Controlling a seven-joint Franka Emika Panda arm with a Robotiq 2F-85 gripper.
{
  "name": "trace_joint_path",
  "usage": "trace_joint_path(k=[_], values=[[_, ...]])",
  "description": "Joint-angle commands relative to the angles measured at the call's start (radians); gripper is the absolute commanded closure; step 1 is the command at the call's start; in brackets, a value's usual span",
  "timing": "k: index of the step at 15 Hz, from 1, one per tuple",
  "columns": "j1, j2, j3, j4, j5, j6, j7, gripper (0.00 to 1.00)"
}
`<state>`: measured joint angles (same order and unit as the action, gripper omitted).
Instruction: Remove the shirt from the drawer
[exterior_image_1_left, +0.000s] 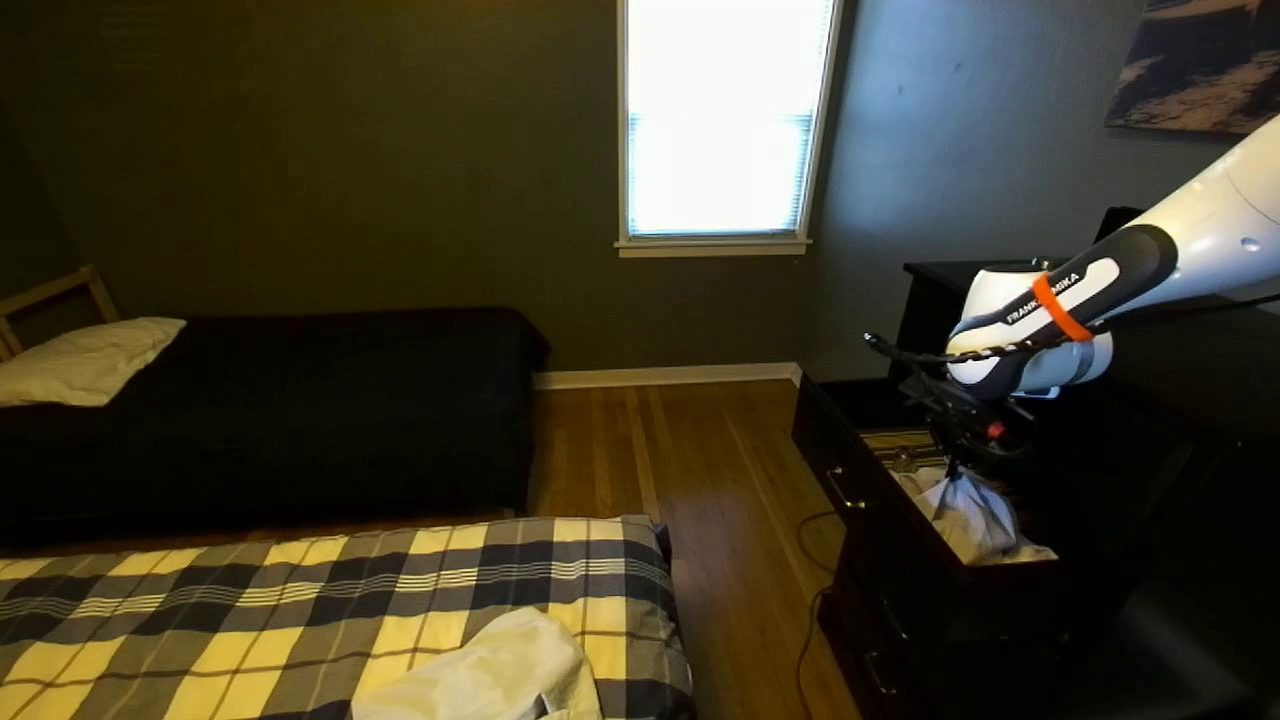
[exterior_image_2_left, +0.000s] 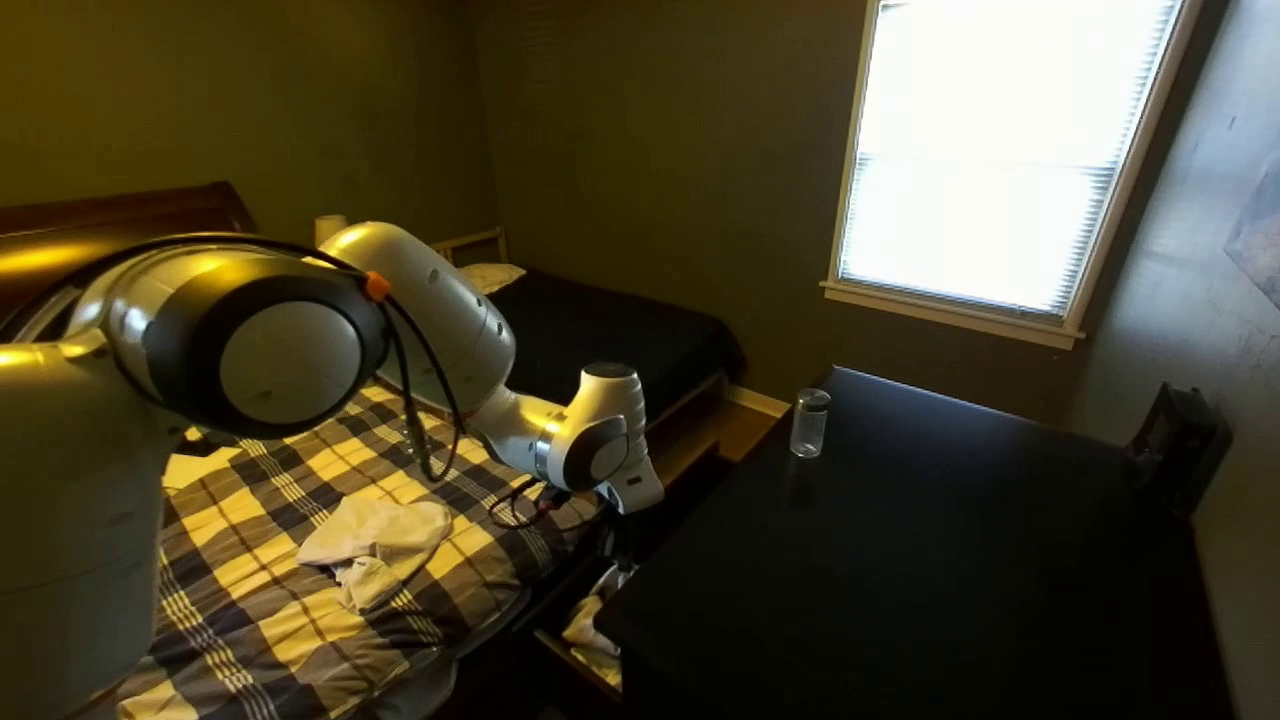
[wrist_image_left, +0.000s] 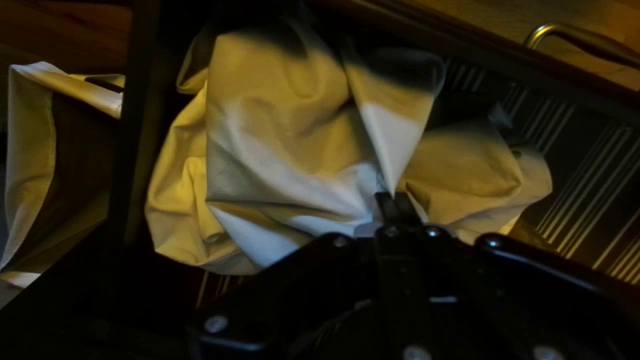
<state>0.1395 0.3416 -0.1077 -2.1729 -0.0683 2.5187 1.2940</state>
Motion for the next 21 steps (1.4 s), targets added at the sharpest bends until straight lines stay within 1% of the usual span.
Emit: trace_joint_path(k=[1, 6, 10, 14, 17, 19, 21], values=[[0.015, -0.132, 0.002, -0.044, -0.023, -0.081, 0.036, 1.0], [0.008, -0.264, 0.062, -0.037, -0.018, -0.14, 0.051, 1.0], [-0.011, -0.343, 0.109, -0.012, 0.013, -0.207, 0.067, 1.0], [-0.025, -0.454, 0.142, 0.024, 0.057, -0.318, 0.036, 1.0], [-0.035, -0.527, 0.155, 0.094, 0.099, -0.448, 0.006, 1.0], [-0.045, -0.56, 0.164, 0.147, 0.101, -0.519, 0.012, 1.0], [-0.061, -0.592, 0.167, 0.191, 0.107, -0.56, 0.015, 1.0]])
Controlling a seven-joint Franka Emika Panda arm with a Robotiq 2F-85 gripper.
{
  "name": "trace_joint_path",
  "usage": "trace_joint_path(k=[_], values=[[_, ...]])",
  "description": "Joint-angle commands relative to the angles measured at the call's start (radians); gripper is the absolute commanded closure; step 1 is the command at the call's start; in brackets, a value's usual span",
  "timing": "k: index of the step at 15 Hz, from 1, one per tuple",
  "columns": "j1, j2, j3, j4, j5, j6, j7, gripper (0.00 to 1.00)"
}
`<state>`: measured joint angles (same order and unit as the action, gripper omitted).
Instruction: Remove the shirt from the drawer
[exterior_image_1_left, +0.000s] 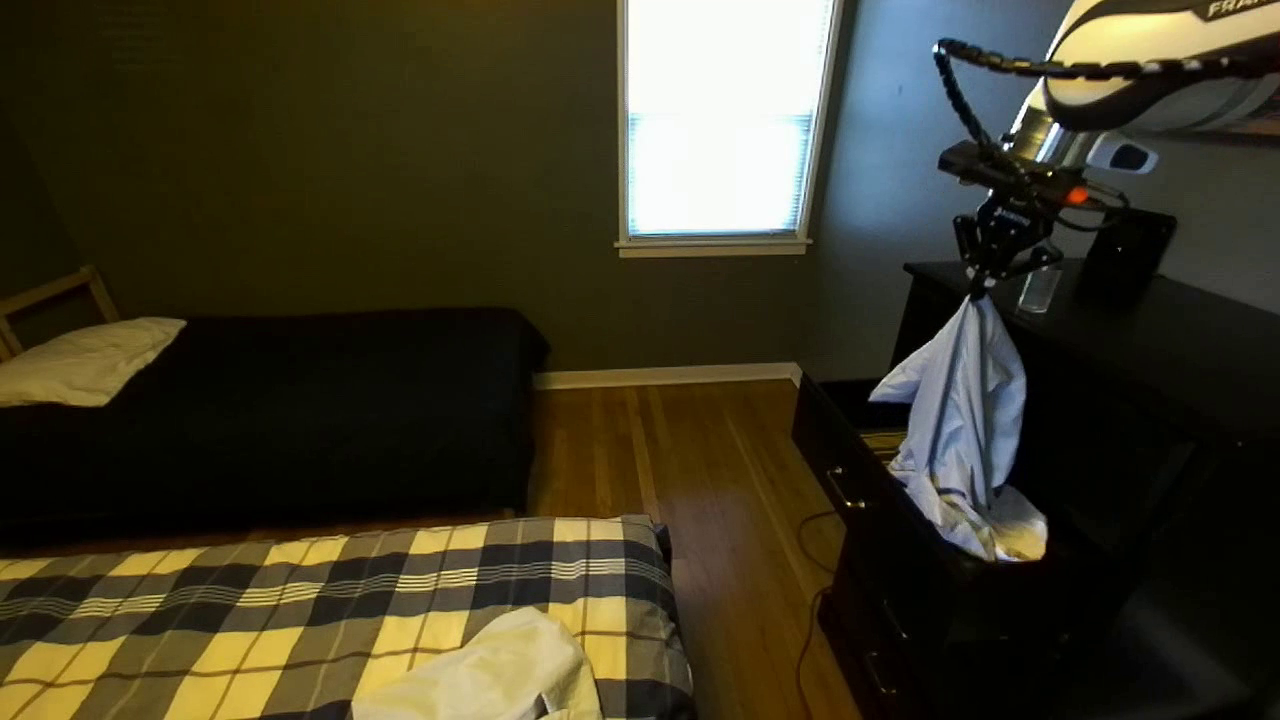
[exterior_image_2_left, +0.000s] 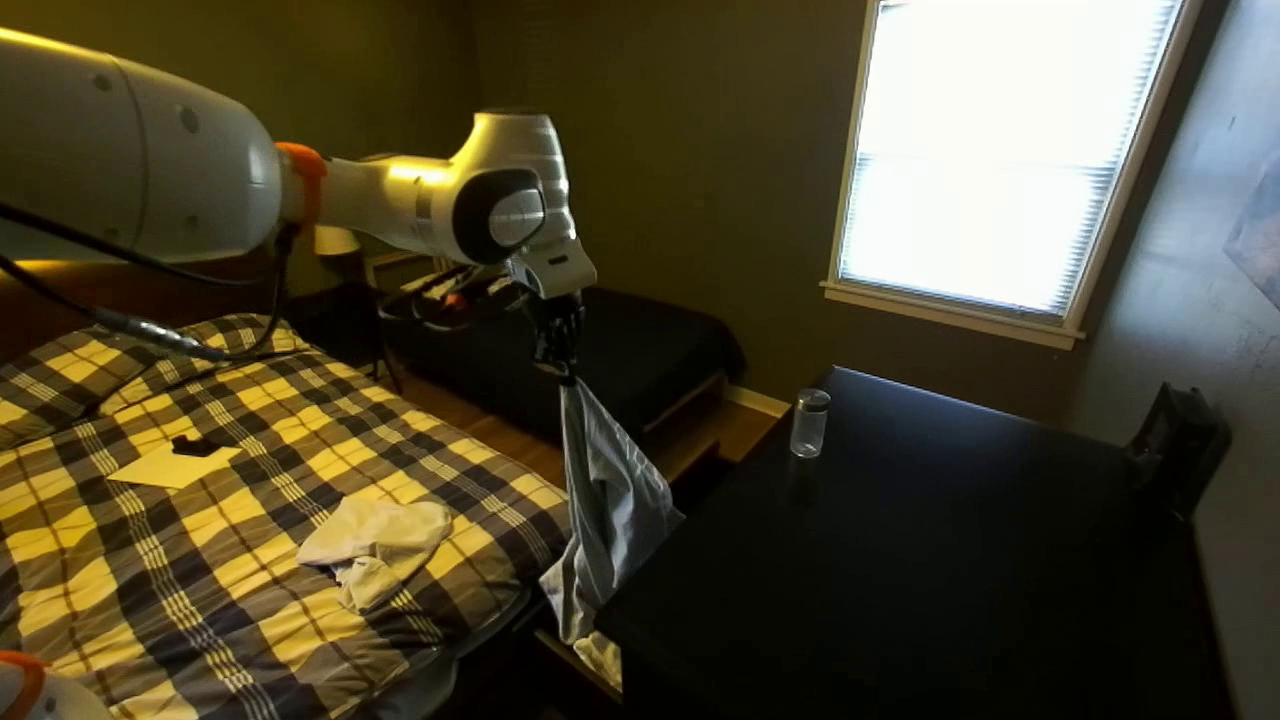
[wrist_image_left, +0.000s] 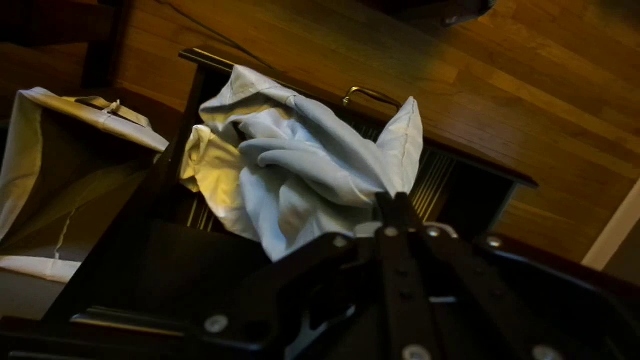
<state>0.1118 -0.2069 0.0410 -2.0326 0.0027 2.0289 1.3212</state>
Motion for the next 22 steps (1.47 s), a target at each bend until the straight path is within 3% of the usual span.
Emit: trace_joint_path(k=[1, 10, 12, 18, 22], values=[[-0.041, -0.053, 0.016, 0.065, 0.039, -0.081, -0.019, 1.0], [-0.057, -0.048, 0.031, 0.066, 0.02, -0.067, -0.015, 1.0], [-0.04, -0.039, 0.047, 0.091, 0.028, -0.055, -0.069, 1.0], [0.033, 0.02, 0.168, 0.245, 0.011, -0.054, -0.215, 1.0], [0.079, 0.103, 0.252, 0.409, -0.036, -0.059, -0.29, 1.0]])
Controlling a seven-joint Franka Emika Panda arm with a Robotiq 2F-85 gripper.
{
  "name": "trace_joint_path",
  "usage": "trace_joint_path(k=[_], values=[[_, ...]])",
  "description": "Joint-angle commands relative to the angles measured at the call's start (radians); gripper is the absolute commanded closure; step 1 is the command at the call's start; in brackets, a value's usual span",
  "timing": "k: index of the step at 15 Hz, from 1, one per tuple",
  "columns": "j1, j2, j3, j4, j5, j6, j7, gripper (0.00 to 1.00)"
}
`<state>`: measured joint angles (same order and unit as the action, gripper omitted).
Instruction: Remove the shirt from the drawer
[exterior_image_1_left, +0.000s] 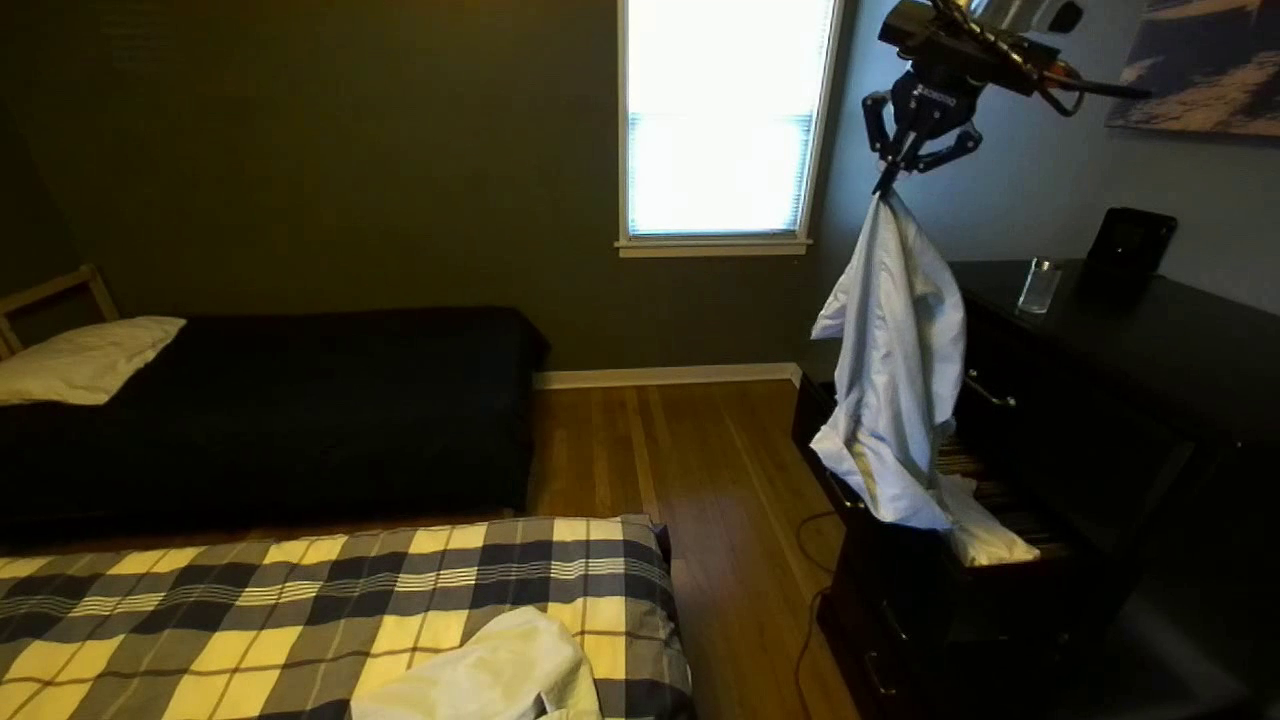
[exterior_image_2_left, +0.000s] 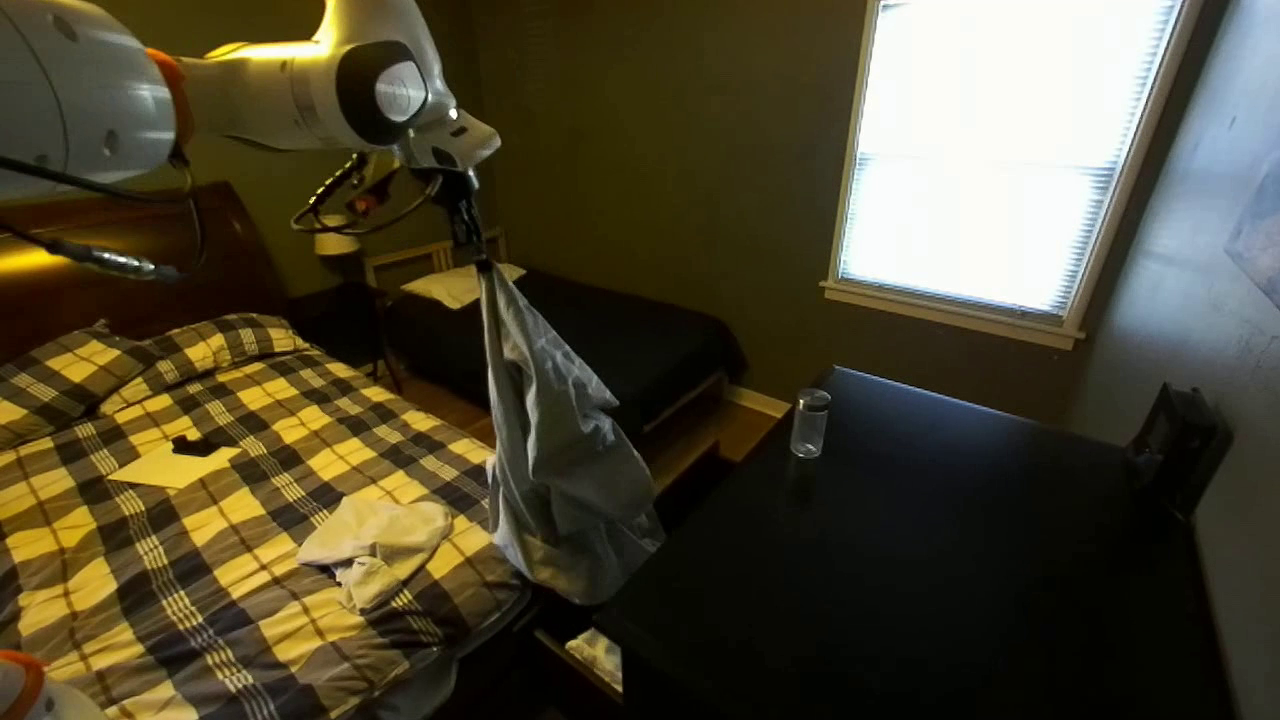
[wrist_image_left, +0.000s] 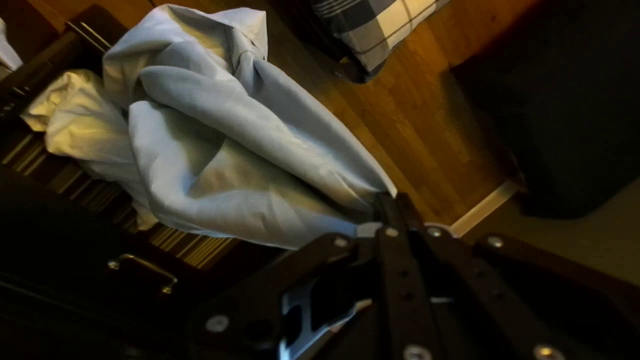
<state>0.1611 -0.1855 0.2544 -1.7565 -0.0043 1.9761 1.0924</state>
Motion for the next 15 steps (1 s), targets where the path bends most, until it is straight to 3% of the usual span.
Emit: trace_joint_path(k=[1, 8, 11, 15], values=[[0.042, 0.109, 0.055, 0.178, -0.038, -0.003, -0.077, 1.0], [0.154, 0.339, 0.109, 0.445, -0.066, 0.099, -0.154, 1.0], [0.197, 0.433, 0.094, 0.467, -0.039, 0.22, -0.197, 1.0], [0.172, 0.539, 0.149, 0.44, 0.031, 0.353, -0.277, 1.0]])
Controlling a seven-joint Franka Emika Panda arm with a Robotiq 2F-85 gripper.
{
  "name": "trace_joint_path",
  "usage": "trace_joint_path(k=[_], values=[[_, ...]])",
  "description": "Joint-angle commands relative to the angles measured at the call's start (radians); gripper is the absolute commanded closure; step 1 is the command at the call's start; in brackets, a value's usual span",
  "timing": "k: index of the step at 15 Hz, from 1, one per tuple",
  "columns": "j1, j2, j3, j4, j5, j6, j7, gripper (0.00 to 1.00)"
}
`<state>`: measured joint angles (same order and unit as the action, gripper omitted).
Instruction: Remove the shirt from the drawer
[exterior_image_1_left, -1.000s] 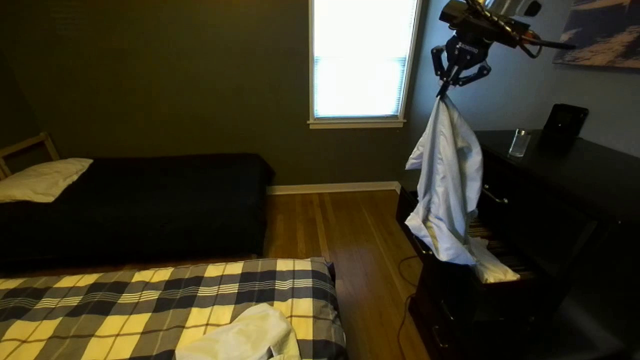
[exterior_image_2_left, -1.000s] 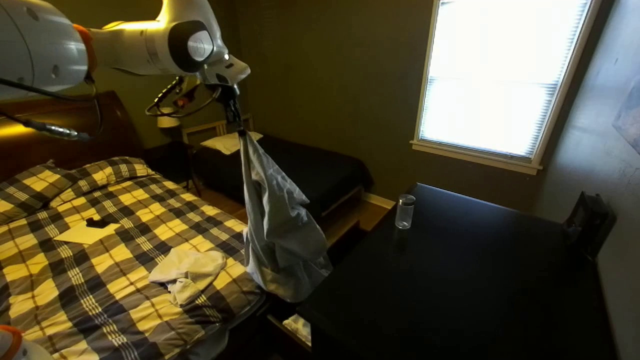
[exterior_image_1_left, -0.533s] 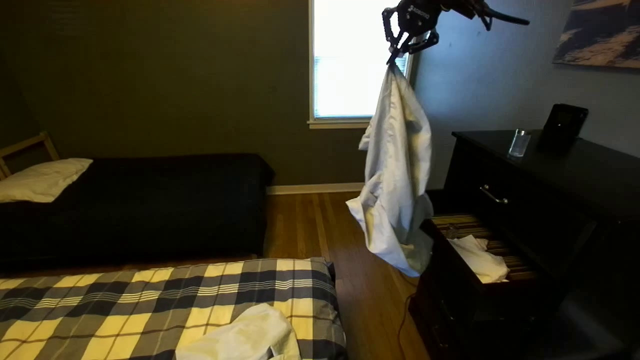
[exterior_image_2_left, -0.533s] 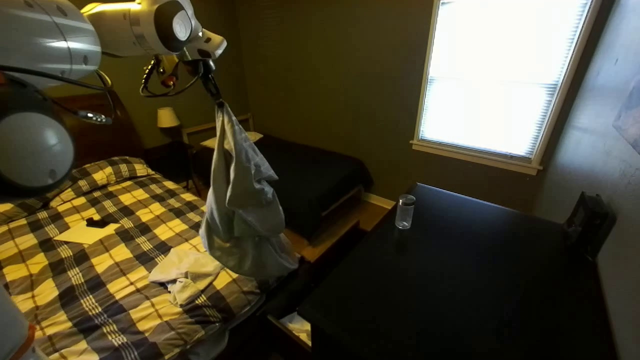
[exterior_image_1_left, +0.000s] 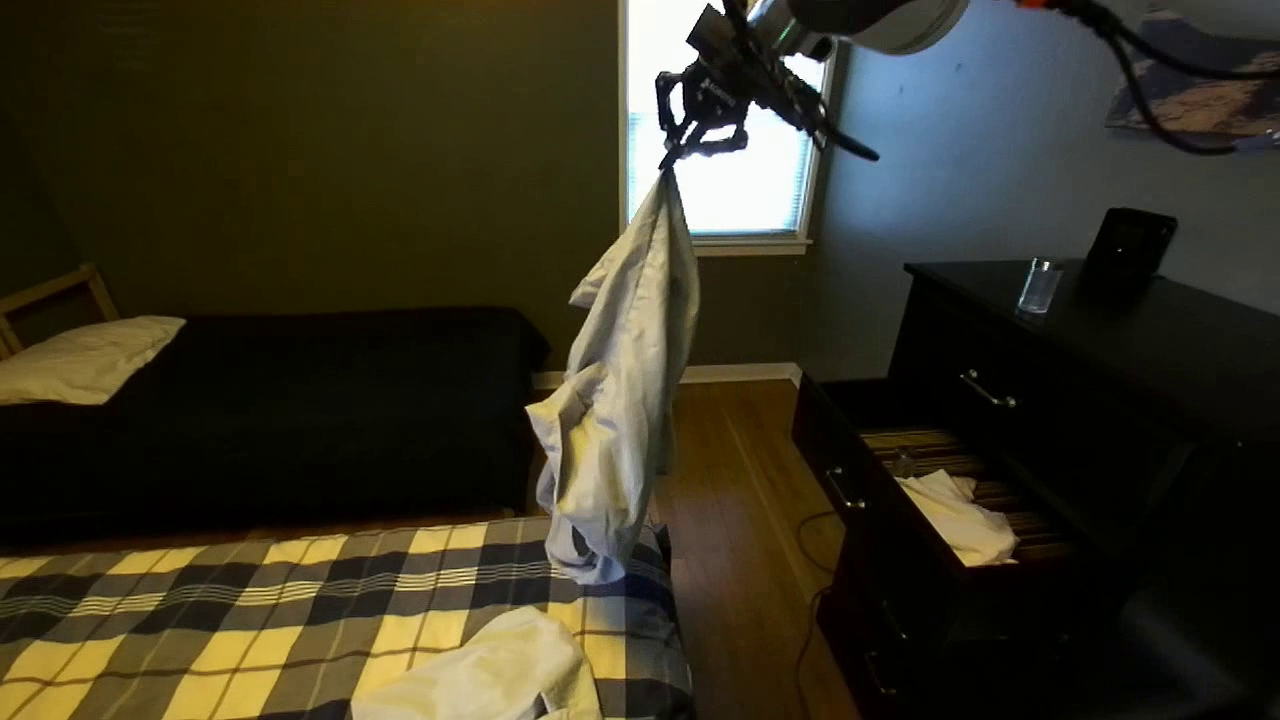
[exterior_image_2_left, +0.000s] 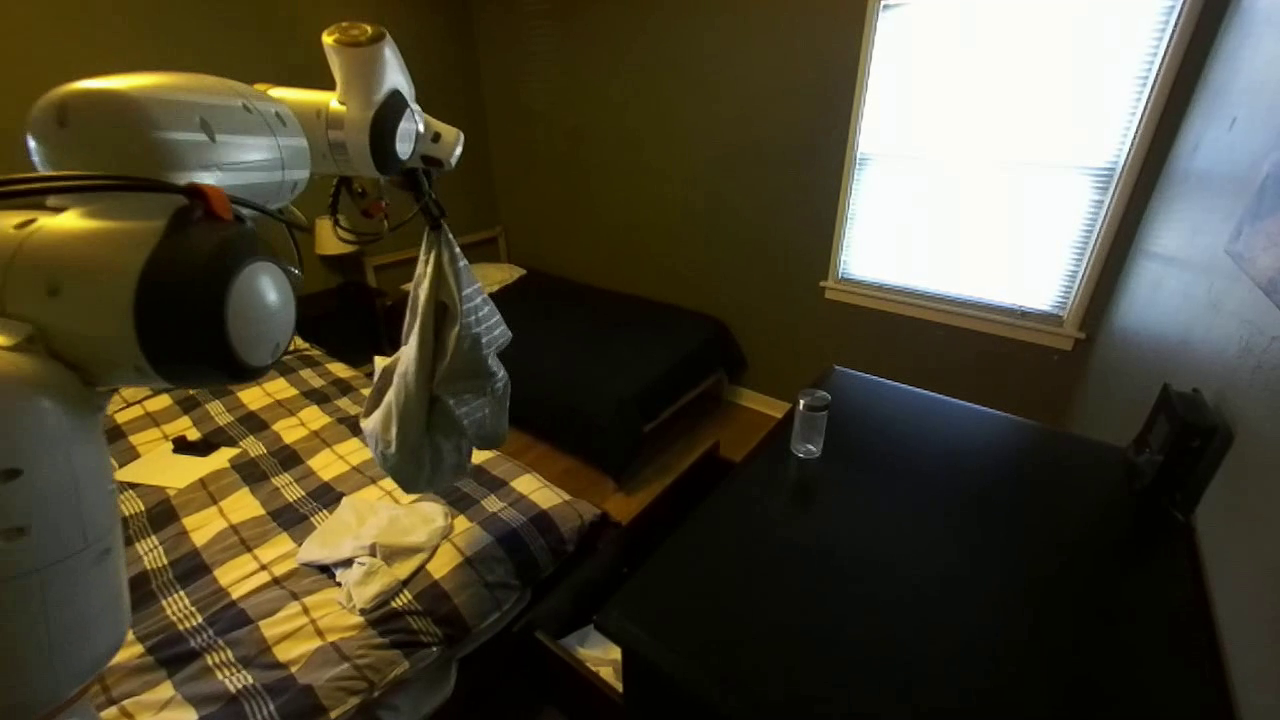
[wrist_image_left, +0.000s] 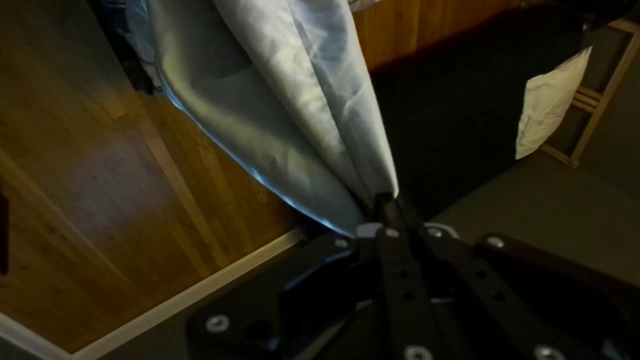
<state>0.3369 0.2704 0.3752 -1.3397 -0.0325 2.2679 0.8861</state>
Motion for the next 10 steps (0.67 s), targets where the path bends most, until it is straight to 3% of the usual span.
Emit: trace_joint_path(k=[1, 5, 10], values=[[-0.01, 0.106, 0.041, 0.013, 0.09, 0.072, -0.096, 1.0], [-0.009, 0.19, 0.073, -0.021, 0.131, 0.095, -0.181, 1.0], [0.004, 0.249, 0.093, -0.103, 0.1, 0.094, -0.263, 1.0]])
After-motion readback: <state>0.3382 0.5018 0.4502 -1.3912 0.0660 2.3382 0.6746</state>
